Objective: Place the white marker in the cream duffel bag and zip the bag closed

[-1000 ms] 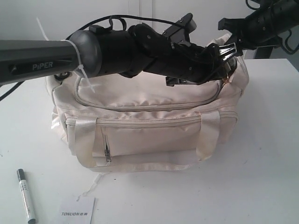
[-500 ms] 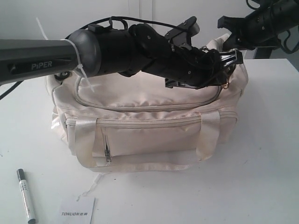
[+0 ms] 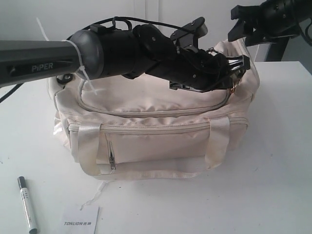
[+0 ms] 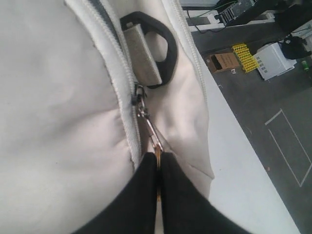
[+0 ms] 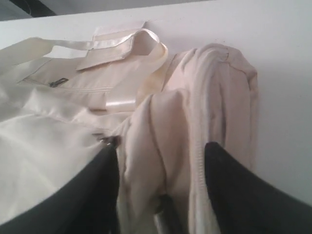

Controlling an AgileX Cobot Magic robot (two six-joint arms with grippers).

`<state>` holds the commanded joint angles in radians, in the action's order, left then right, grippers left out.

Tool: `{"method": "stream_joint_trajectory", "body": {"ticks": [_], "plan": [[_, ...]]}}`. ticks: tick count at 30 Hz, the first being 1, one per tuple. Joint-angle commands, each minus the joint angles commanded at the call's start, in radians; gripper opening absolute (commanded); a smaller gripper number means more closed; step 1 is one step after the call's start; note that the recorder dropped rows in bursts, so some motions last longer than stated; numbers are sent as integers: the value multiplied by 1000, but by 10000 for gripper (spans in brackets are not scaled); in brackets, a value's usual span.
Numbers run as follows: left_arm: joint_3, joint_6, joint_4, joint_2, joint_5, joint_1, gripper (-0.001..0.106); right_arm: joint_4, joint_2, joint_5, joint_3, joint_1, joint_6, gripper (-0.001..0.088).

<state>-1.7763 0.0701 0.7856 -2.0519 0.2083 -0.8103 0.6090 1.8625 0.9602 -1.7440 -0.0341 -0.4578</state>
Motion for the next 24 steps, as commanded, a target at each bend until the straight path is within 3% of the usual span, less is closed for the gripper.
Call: {"method": "stream_joint_trajectory", "body": {"ticks": [5, 24], "plan": [[0, 33, 0, 0, 2, 0, 0, 56, -28, 110, 0, 14, -143, 522], [0, 39, 0, 4, 2, 0, 0, -132, 43, 66, 0, 104, -85, 475]]}}
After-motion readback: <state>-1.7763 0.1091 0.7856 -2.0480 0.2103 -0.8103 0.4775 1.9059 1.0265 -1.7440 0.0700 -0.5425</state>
